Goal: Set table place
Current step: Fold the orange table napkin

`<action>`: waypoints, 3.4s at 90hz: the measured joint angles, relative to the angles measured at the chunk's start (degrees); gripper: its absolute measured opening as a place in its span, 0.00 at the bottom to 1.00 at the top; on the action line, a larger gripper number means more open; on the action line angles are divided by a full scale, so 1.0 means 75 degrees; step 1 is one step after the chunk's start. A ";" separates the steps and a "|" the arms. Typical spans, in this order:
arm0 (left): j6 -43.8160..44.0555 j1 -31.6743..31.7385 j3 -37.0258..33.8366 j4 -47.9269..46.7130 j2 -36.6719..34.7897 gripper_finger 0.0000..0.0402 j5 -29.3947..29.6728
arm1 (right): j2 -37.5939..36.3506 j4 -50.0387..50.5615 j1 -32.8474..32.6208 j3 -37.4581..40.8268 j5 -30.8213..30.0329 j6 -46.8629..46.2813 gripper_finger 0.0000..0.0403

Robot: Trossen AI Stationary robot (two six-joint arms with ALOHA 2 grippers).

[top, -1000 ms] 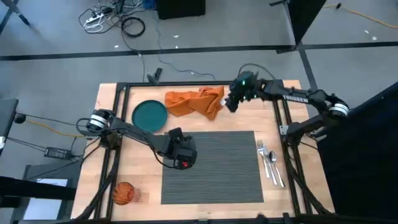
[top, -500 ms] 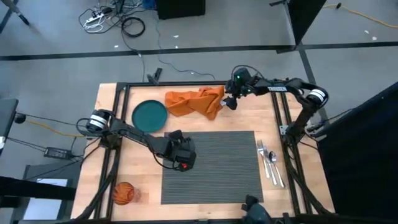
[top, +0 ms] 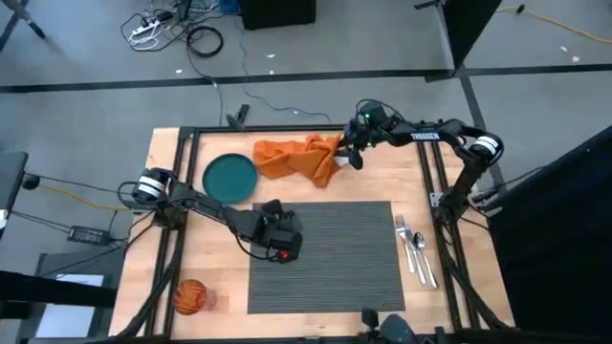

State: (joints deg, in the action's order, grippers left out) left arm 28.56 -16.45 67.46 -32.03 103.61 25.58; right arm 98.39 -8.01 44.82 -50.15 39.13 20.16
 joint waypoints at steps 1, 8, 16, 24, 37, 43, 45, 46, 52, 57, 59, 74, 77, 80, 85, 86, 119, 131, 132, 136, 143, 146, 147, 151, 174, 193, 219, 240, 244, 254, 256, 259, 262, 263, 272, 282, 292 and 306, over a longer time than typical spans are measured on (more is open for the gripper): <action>0.0000 0.0001 0.0000 0.0003 0.0000 0.50 0.0000 | 0.0000 0.0000 -0.0019 0.0000 0.0026 -0.0002 0.13; 0.0000 0.0001 0.0000 0.0046 0.0000 0.50 0.0045 | -0.0012 0.0006 -0.0147 0.0000 0.0350 -0.0122 0.03; 0.0003 0.0001 0.0013 0.0019 0.0000 0.50 0.0173 | -0.0099 0.0042 -0.0410 0.0000 0.0707 -0.0428 0.01; 0.0006 0.0001 0.0268 -0.0243 0.0000 0.50 0.0539 | -0.0416 0.0336 -0.0864 0.0000 0.0672 -0.0493 0.00; -0.0018 0.0025 0.0866 -0.0777 0.0000 0.50 0.1604 | -0.1262 0.0703 -0.1531 0.0000 -0.0038 -0.1046 0.00; -0.0250 0.0119 0.1019 -0.0643 -0.0003 0.50 0.1978 | -0.1659 0.0753 -0.1696 0.0000 -0.0269 -0.1464 0.00; -0.0379 0.0164 0.1043 -0.0580 -0.0006 0.50 0.2040 | -0.1784 0.0820 -0.1740 0.0000 -0.0298 -0.1551 0.00; -0.0416 0.0192 0.1047 -0.0543 -0.0006 0.50 0.2074 | -0.1843 0.0853 -0.1762 0.0000 -0.0317 -0.1592 0.00; -0.0715 0.0407 0.0983 -0.0214 -0.0003 0.50 0.2164 | -0.2103 0.1082 -0.1857 -0.0001 -0.0569 -0.1684 0.00; -0.1187 0.0627 0.0835 0.0314 0.0064 0.50 0.2180 | -0.2295 0.1339 -0.1895 0.0000 -0.0881 -0.1671 0.00; -0.1443 0.0716 0.0761 0.0576 0.0094 0.50 0.2179 | -0.2350 0.1381 -0.1915 0.0000 -0.1029 -0.1665 0.00; -0.3344 0.1604 0.0217 0.2107 0.0348 0.50 0.1073 | -0.2605 0.1684 -0.1897 0.0000 -0.1510 -0.1623 0.00; -0.3490 0.1792 0.0138 0.2234 0.0354 0.50 0.0901 | -0.2610 0.1667 -0.1873 -0.0003 -0.1516 -0.1601 0.00; -0.3625 0.1967 0.0061 0.2325 0.0361 0.50 0.0821 | -0.2624 0.1713 -0.1834 -0.0003 -0.1520 -0.1557 0.00; -0.3849 0.2223 -0.0055 0.2366 0.0361 0.50 0.0817 | -0.2634 0.1781 -0.1796 -0.0003 -0.1556 -0.1460 0.00; -0.3905 0.2268 -0.0074 0.2372 0.0361 0.50 0.0817 | -0.2634 0.1772 -0.1793 -0.0003 -0.1574 -0.1433 0.00; -0.4469 0.2919 -0.0983 0.4354 0.0361 0.51 0.0389 | -0.2617 0.1784 -0.1752 -0.0003 -0.2109 -0.0873 0.00; -0.4543 0.3030 -0.1167 0.5008 0.0361 0.48 0.0330 | -0.2617 0.1781 -0.1754 -0.0003 -0.2107 -0.0862 0.00; -0.4545 0.3039 -0.1169 0.5016 0.0361 0.47 0.0346 | -0.2617 0.1781 -0.1756 -0.0003 -0.2107 -0.0862 0.00; -0.4552 0.3114 -0.1167 0.5021 0.0361 0.42 0.0366 | -0.2617 0.1781 -0.1772 -0.0003 -0.2109 -0.0862 0.00; -0.4550 0.3258 -0.1169 0.4946 0.0361 0.28 0.0354 | -0.2617 0.1781 -0.1803 -0.0003 -0.2107 -0.0865 0.00; -0.4549 0.3305 -0.1169 0.4918 0.0361 0.20 0.0309 | -0.2617 0.1778 -0.1816 -0.0003 -0.2107 -0.0879 0.00; -0.4549 0.3316 -0.1170 0.4917 0.0361 0.18 0.0276 | -0.2617 0.1778 -0.1822 -0.0003 -0.2107 -0.0888 0.00; -0.4547 0.3341 -0.1171 0.4926 0.0361 0.08 0.0168 | -0.2617 0.1781 -0.1837 -0.0003 -0.2107 -0.0935 0.00; -0.4578 0.2866 -0.0043 0.3667 -0.0344 0.00 0.0239 | -0.3720 0.2603 -0.2306 0.0000 -0.3247 -0.0983 0.00; -0.4335 0.2295 0.1310 0.1365 -0.1088 0.00 0.0526 | -0.5237 0.3526 -0.3155 0.0000 -0.3677 -0.1588 0.00; -0.3617 0.1848 0.2164 -0.0338 -0.1163 0.00 0.0679 | -0.5528 0.4421 -0.4319 0.0754 -0.5189 -0.2355 0.00; -0.3124 0.1842 0.1741 -0.0087 -0.0835 0.02 0.0061 | -0.4849 0.3494 -0.4131 0.2281 -0.7151 -0.2426 0.09; -0.3023 0.1875 0.1642 -0.0095 -0.0666 0.05 -0.0114 | -0.4720 0.3026 -0.4021 0.2504 -0.7001 -0.2435 0.12; -0.2956 0.1924 0.1559 -0.0030 -0.0158 0.17 -0.0404 | -0.4427 0.2222 -0.3824 0.2838 -0.6522 -0.2531 0.22; -0.2968 0.1927 0.1559 0.0037 -0.0046 0.20 -0.0453 | -0.4375 0.2158 -0.3805 0.2855 -0.6444 -0.2542 0.23; -0.2972 0.1932 0.1559 0.0189 0.0115 0.25 -0.0572 | -0.4317 0.2125 -0.3777 0.2868 -0.6322 -0.2541 0.26; -0.2982 0.1913 0.1559 0.0314 0.0265 0.30 -0.0676 | -0.4255 0.2107 -0.3762 0.2871 -0.6263 -0.2541 0.28; -0.2993 0.1902 0.1559 0.0341 0.0305 0.31 -0.0730 | -0.4236 0.2084 -0.3760 0.2871 -0.6246 -0.2543 0.29; -0.3145 0.1772 0.1559 0.0401 0.0654 0.44 -0.0996 | -0.4152 0.2064 -0.3762 0.2871 -0.6054 -0.2538 0.34; -0.2982 0.1648 0.1556 0.0468 0.0916 0.53 -0.0330 | -0.4135 0.2067 -0.3762 0.2871 -0.5982 -0.2538 0.38; -0.2981 0.1630 0.1559 0.0789 0.1218 0.57 0.0046 | -0.4132 0.2002 -0.3762 0.2871 -0.5986 -0.2535 0.39; -0.2985 0.1634 0.1553 0.1093 0.1737 0.57 0.0928 | -0.4132 0.1974 -0.3762 0.2871 -0.5988 -0.2538 0.40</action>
State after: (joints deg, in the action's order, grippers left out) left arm 6.17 -4.19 79.11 -23.83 116.64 32.54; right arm 67.40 6.80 16.60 -28.62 -5.78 1.13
